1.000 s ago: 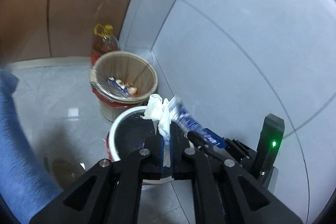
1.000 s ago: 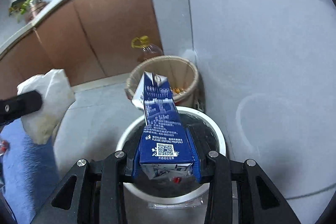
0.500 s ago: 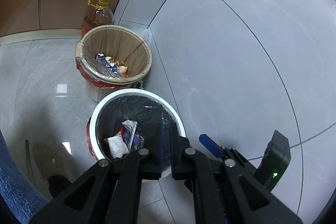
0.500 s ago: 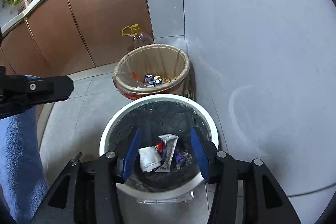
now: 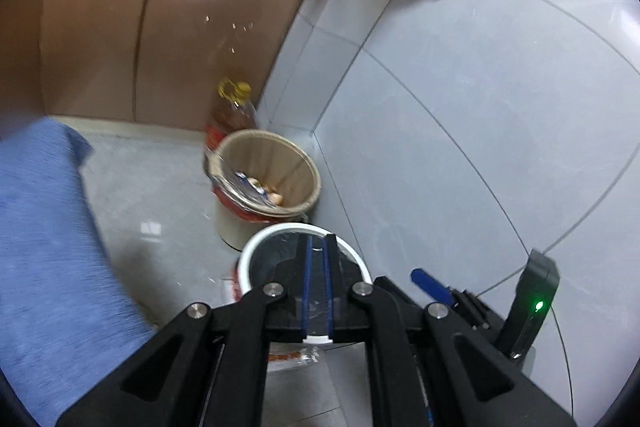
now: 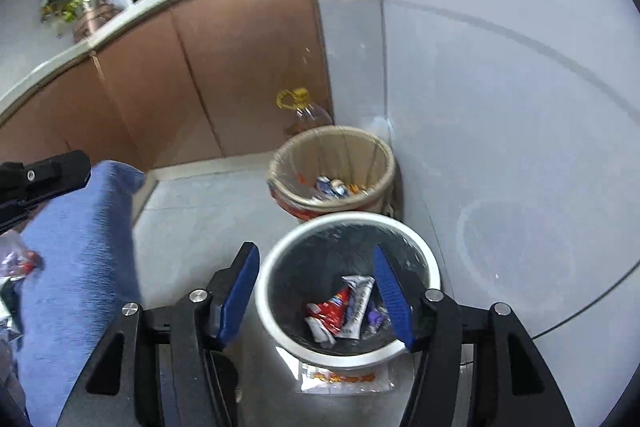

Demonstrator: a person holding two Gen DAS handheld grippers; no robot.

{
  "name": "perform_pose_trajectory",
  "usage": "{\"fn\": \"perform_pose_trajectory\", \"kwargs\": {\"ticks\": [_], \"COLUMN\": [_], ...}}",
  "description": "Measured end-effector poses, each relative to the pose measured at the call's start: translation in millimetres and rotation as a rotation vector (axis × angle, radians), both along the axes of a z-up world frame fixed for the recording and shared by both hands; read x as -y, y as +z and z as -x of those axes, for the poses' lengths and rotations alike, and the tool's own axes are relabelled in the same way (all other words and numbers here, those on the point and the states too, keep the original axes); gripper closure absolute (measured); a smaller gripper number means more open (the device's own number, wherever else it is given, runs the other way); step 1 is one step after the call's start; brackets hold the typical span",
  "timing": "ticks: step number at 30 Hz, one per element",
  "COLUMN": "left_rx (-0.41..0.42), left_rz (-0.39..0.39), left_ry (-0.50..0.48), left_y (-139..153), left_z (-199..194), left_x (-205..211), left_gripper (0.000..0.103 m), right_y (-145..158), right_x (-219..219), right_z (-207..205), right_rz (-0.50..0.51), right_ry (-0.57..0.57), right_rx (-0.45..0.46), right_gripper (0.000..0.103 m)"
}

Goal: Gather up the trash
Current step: 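Move both tools back over the table toward the plastic bag and wrappers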

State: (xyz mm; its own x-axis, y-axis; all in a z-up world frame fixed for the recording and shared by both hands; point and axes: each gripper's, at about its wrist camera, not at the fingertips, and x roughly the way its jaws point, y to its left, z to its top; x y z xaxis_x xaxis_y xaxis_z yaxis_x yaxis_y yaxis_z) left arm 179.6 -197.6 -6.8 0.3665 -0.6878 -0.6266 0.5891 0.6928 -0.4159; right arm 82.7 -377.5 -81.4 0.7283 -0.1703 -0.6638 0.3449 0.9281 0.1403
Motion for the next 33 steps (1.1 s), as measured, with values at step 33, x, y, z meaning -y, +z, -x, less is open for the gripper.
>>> {"fn": "perform_pose_trajectory", "kwargs": {"ticks": [33], "left_rx": [0.167], "left_rz": [-0.019], "left_ry": [0.382], "left_y": [63.6], "left_z": [145.8], "left_x": [-228.4], "left_gripper": [0.097], "right_y": [119.4], "right_x": [-162.0], "right_z": [66.8], "right_rz": [0.121], "right_ry": [0.431], "right_rx": [0.247], "right_gripper": [0.040]}}
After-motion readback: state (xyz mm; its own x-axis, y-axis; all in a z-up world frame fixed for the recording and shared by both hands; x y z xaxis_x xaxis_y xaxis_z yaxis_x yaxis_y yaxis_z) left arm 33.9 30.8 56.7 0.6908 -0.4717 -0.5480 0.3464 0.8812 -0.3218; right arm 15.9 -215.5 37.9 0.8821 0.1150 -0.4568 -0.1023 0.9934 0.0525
